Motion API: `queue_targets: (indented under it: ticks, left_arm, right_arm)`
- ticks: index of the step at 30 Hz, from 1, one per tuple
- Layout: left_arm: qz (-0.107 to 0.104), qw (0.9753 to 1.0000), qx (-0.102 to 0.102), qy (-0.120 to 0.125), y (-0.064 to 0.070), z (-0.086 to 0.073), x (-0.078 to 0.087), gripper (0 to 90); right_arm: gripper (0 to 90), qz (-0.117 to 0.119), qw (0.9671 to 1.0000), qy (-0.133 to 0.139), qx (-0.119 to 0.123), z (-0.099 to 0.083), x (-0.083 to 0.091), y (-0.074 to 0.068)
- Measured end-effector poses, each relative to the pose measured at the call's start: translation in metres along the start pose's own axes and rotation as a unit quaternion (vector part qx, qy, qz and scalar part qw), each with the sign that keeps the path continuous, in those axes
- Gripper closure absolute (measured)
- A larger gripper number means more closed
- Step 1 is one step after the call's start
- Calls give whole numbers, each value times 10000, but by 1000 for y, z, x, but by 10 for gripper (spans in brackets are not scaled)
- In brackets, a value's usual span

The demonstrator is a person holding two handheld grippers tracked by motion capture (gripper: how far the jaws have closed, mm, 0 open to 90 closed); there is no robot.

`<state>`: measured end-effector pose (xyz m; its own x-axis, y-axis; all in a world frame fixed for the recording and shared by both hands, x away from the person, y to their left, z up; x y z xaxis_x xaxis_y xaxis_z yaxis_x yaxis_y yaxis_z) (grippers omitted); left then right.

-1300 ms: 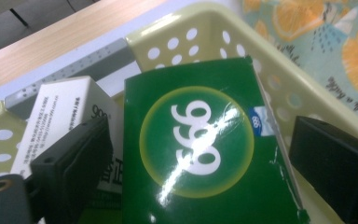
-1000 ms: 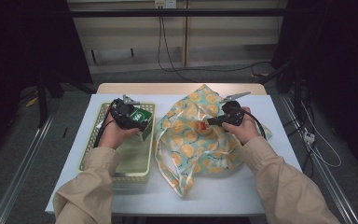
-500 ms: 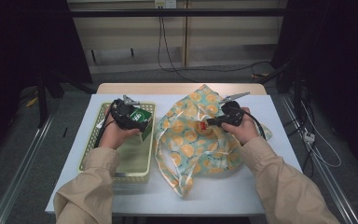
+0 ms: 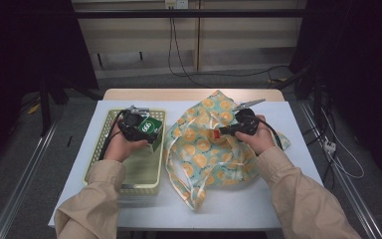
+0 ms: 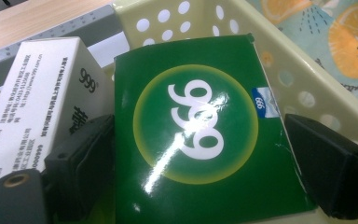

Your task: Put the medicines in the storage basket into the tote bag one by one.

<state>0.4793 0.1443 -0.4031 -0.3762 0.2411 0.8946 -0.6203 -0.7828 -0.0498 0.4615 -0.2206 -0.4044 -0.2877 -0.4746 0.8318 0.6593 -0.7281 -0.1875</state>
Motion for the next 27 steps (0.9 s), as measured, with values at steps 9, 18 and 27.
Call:
queue_targets:
  ticks: [9, 18, 27]
  left_arm:
    - [147, 9999, 18, -63, 3, 1, 6, 158]
    - [-103, 9991, 322, 263, -3, 3, 47, 162]
    - [-177, 9985, 4, 510, 22, 13, 85, 163]
  right_arm:
    - [897, -23, 10000, 4, -49, -1, 1, 3]
    - [897, -40, 10000, 47, -60, -1, 4, 4]
    - [897, -49, 9999, 78, -48, 0, 6, 2]
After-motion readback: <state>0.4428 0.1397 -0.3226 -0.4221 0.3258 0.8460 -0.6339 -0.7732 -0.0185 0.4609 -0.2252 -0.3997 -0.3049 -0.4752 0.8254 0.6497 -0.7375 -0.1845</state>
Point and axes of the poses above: each handheld gripper's, and its own axes: x roughly backward along the jaws, z roughly out of its top, y roughly to its right, the point moved 1 cm from there along -x, roughly forward along the jaws, and after that the axes turned 15 degrees about -y, right-handed, at the moved point
